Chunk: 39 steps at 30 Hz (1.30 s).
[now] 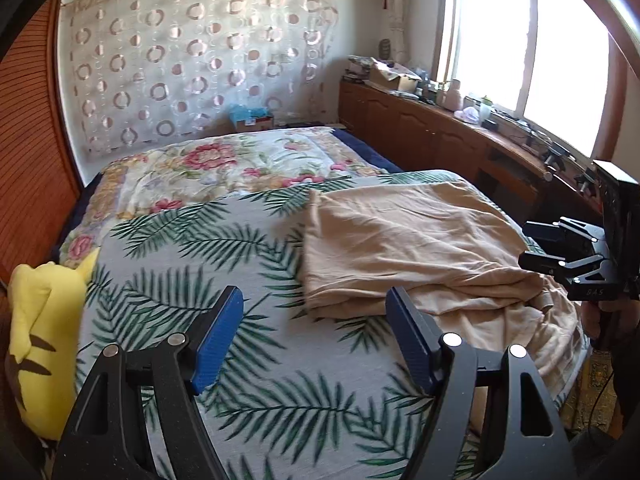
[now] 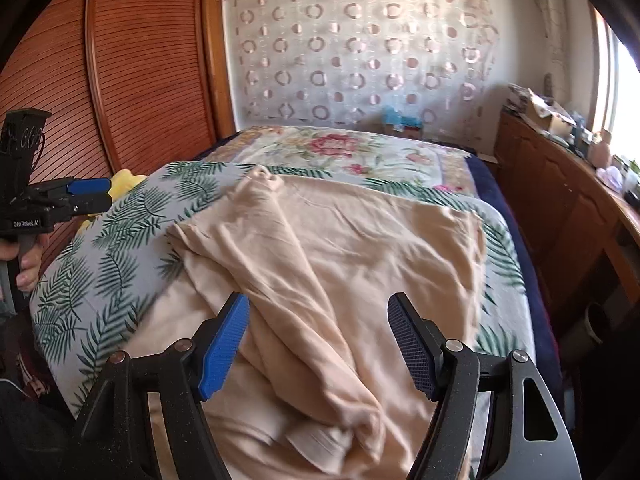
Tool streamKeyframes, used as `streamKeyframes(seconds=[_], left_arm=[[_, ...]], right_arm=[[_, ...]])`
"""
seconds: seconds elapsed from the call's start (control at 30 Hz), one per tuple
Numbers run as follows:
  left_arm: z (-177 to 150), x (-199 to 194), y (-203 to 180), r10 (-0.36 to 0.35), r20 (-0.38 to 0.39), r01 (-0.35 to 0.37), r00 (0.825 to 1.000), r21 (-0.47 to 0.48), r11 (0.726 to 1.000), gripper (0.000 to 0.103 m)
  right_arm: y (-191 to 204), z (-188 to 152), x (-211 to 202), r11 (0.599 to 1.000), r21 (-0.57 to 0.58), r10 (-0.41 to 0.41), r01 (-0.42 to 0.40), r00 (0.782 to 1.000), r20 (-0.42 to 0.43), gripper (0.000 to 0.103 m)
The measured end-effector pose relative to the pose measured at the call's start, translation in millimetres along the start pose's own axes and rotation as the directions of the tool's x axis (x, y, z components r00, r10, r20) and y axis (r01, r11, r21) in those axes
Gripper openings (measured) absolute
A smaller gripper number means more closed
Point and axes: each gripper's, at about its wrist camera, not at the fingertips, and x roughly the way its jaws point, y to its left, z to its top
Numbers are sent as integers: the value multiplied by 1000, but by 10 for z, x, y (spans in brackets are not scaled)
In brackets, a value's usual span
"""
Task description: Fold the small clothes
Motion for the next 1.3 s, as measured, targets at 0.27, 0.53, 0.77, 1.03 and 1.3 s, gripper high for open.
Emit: streamKeyframes(seconds=[0.27, 0.53, 0.77, 1.03, 1.3], left_arm=[[-76, -35, 281, 40, 4, -40, 999, -35, 999, 75], [-121, -80, 442, 64, 13, -64, 998, -51, 997, 75], [-153, -111, 540, 75, 21, -73, 997, -69, 995, 75], [-189, -132, 551, 76, 23, -75, 997, -72, 995, 75], [-194, -131, 550, 76, 23, -74, 997, -72, 995, 75]], right_arm=[[237, 277, 362, 995, -82, 49, -52, 998, -34, 74], [469, 488, 751, 985, -142, 87, -98, 993, -84, 74], [695, 713, 1136, 972, -173, 138, -161, 981, -139, 74], [1007, 761, 1635, 948, -215, 183, -236, 953, -241, 74], [1134, 726, 1883, 945, -234, 164, -230, 948, -271, 74]])
